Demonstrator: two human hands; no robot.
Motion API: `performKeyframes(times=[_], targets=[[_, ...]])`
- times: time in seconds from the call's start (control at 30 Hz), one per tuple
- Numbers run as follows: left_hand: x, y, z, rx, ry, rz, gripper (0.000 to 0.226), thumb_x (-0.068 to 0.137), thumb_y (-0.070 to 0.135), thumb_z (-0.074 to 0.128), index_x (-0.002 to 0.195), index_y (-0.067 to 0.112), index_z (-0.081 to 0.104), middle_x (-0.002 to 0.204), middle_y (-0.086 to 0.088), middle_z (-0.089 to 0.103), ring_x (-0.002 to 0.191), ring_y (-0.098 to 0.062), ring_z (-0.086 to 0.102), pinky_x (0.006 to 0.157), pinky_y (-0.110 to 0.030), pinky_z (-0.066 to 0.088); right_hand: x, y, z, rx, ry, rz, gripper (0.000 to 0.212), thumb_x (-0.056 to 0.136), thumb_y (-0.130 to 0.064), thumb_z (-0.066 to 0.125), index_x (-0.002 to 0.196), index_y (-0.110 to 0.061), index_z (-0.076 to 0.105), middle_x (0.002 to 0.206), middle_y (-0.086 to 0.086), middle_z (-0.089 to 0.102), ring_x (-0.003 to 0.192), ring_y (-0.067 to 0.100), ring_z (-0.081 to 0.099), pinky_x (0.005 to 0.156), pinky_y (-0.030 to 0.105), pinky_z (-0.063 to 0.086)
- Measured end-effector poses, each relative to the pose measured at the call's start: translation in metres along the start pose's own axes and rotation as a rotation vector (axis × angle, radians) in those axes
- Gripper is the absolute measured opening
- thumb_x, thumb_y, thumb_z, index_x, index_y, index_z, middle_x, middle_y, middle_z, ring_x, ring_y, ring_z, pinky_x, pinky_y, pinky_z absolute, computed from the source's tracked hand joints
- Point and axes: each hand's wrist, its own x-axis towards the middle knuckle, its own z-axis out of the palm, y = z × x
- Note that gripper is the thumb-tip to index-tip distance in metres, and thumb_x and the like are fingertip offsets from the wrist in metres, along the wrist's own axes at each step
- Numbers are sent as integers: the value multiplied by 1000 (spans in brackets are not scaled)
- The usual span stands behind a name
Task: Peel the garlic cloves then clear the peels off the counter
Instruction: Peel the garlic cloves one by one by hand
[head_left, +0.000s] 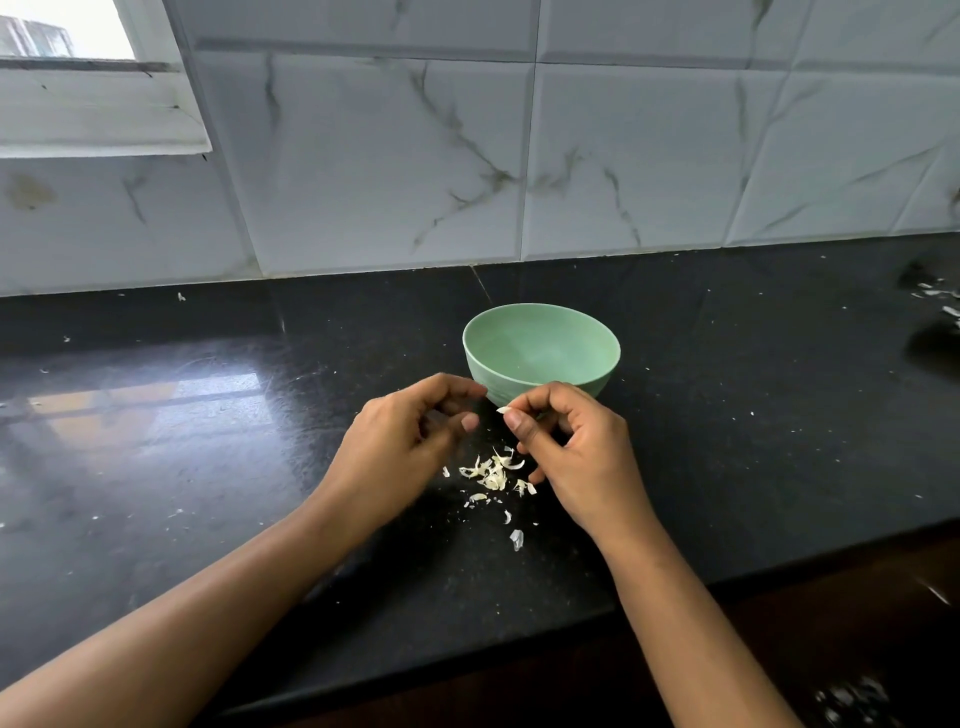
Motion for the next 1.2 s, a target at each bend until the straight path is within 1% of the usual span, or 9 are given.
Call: performKeyframes(times=[0.2, 0.3, 0.43, 0.53, 0.63, 0.73, 0.87, 1.03, 1.2], targets=[[-2, 10, 2, -340, -29, -65, 6, 79, 15, 73, 81, 20, 72, 64, 3, 70, 56, -9, 63, 53, -29, 50, -3, -8, 0, 69, -72, 12, 6, 84, -19, 70, 79, -21, 69, 72, 9, 65, 62, 29, 61, 48, 43, 54], [-1, 9, 2, -413, -73, -106, 9, 76, 21, 73, 82, 16, 69, 65, 1, 68, 56, -13, 64, 52, -30, 48, -3, -10, 0, 107, -96, 16, 10, 85, -12, 69, 79, -20, 68, 71, 13, 64, 63, 32, 61, 44, 33, 52], [-3, 5, 1, -262, -40, -29, 10, 78, 32, 76, 79, 25, 68, 65, -2, 69, 56, -27, 66, 56, -43, 53, -4, -8, 1, 66, -120, -5, 6, 86, -16, 68, 80, -17, 68, 75, 10, 65, 63, 28, 60, 46, 38, 54], [-5, 4, 2, -69, -21, 40, 7, 82, 35, 65, 81, 30, 62, 62, 5, 66, 56, -21, 66, 58, -44, 54, -4, -8, 1, -29, -99, -99, 10, 85, -23, 66, 82, -14, 68, 77, -9, 62, 64, 16, 60, 53, 40, 54], [-5, 7, 3, -124, -57, 13, 8, 88, 28, 64, 81, 28, 60, 63, 6, 64, 56, -16, 66, 59, -44, 55, -3, -11, 0, -68, -67, -211, 10, 85, -20, 65, 82, -10, 67, 75, -11, 58, 67, 12, 59, 59, 35, 52], [-4, 10, 2, -240, -92, -33, 14, 91, 23, 60, 77, 26, 60, 65, 0, 61, 54, -20, 65, 51, -37, 50, -3, -12, 0, -99, -62, -278, 8, 85, -16, 64, 83, -9, 67, 76, -16, 56, 70, 6, 57, 60, 27, 50], [-4, 14, 2, -378, -128, -97, 20, 94, 14, 57, 75, 20, 59, 66, 2, 59, 48, -19, 58, 42, -25, 41, -3, -11, -1, -77, -56, -266, 5, 86, -15, 63, 85, -13, 67, 79, -21, 55, 70, 8, 60, 56, 31, 54], [-4, 16, 2, -442, -126, -132, 17, 94, 12, 54, 78, 12, 59, 62, 4, 58, 43, -18, 54, 39, -19, 36, -2, -11, 0, 35, -83, -169, 13, 83, -13, 65, 94, -18, 70, 86, -15, 63, 74, 14, 65, 57, 31, 57], [-5, 17, 4, -457, -115, -145, 19, 95, 12, 53, 76, 12, 58, 60, 5, 57, 41, -16, 53, 39, -19, 35, -4, -11, 0, 128, -82, -84, 12, 81, -6, 71, 91, -14, 73, 83, -4, 67, 68, 22, 65, 53, 39, 57]])
